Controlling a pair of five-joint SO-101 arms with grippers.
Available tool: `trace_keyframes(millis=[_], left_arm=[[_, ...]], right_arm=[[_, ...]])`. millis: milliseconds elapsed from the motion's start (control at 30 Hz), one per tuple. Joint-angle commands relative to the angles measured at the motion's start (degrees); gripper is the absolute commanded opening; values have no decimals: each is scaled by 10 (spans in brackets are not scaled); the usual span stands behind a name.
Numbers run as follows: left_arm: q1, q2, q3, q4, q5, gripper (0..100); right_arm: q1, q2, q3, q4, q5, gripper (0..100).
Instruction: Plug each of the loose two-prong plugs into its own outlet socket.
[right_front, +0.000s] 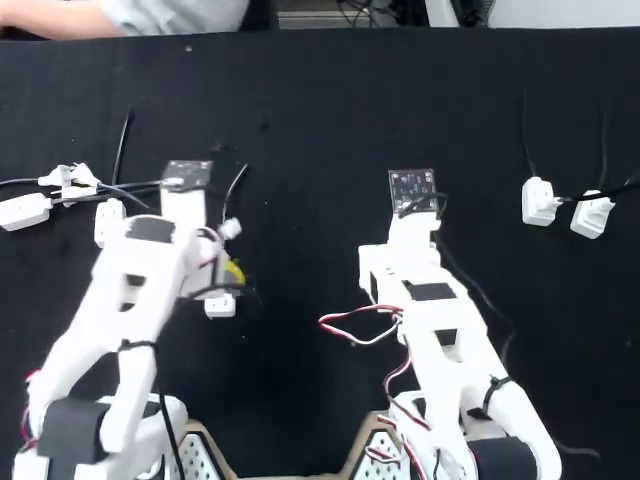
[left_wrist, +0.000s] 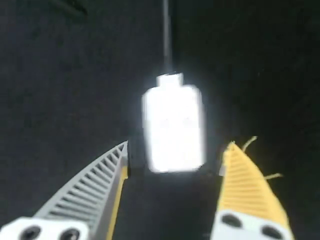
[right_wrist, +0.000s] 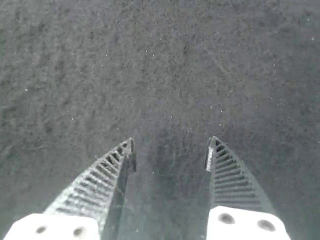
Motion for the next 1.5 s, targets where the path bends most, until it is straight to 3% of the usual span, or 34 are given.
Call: trace_keyframes(millis=[0,167,267,500,633,767,833,967,1100,1233,1467], left_arm=[[-81,-41,-45,50,-102,252],[-183,-40,-23,-13,-129,249],[-192,-40,29,-81,-114,249],[-69,-47,146,-180,-27,249],[20,-47,123,-130,36,249],[70,-47,74,-73,50,253],[73,-47,63,-68,41,253],[31,-47,24,-70,-42,252],[-3,-40,-42,-84,-19,251],[0,-38,-44,-171,32,252],[20,76,-29,-316,35,252]], right_arm=[[10,-25,-22,-15,-4,222],[10,-25,-22,-15,-4,222],[10,-25,-22,-15,-4,222],[12,-25,-22,-15,-4,222],[14,-25,-27,-13,-4,222],[14,-25,-28,-13,-4,222],[14,-25,-28,-14,-4,222],[14,-25,-28,-14,-4,222],[14,-25,-29,-15,-4,222],[15,-25,-29,-15,-4,222],[14,-25,-29,-15,-4,222]])
